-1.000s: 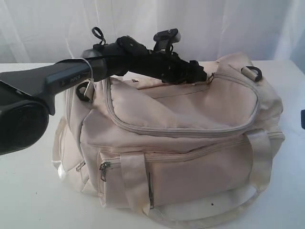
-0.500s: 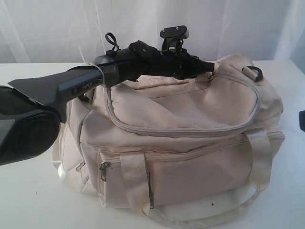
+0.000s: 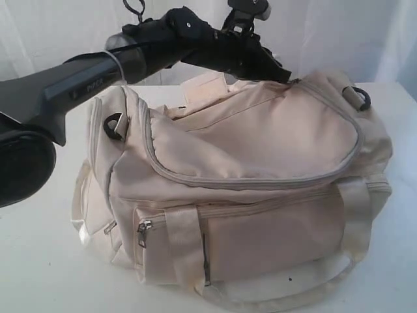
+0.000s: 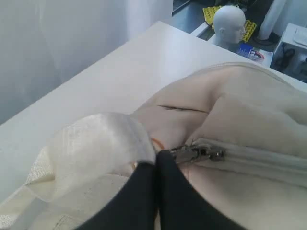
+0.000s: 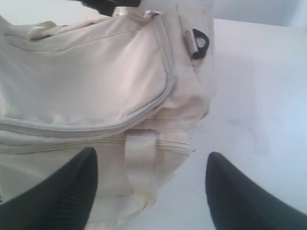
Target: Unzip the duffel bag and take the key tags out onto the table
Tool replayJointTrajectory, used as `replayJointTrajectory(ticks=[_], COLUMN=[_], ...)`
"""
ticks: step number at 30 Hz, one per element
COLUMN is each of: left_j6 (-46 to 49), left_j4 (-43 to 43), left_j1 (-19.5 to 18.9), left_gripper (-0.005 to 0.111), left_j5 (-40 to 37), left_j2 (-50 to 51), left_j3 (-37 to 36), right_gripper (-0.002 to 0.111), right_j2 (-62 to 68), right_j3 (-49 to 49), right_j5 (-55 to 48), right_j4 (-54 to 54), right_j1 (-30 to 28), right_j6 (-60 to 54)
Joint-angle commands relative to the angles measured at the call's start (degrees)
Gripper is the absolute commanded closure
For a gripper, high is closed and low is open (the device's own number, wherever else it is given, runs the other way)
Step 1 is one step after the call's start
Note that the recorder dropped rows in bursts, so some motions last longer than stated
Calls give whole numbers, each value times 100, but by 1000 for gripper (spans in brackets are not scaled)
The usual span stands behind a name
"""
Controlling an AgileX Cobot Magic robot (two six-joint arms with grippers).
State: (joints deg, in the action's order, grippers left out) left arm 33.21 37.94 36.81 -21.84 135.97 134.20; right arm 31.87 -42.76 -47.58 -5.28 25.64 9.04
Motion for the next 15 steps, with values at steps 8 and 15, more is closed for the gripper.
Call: replayJointTrajectory(ticks=[8,15], left_j6=[304,319], left_j4=[96,87], left_j1=[47,47], left_gripper=[107,107], left_j5=[-544,-910], left_j2=[-742,-857], left_j3=[88,88], right_gripper=[95,108], right_j2=[1913,3175], right_j3=[-646,-2183], right_j5=[839,1034], right_j4=[-525,-407], right_j1=[1,-394], right_j6=[435,54])
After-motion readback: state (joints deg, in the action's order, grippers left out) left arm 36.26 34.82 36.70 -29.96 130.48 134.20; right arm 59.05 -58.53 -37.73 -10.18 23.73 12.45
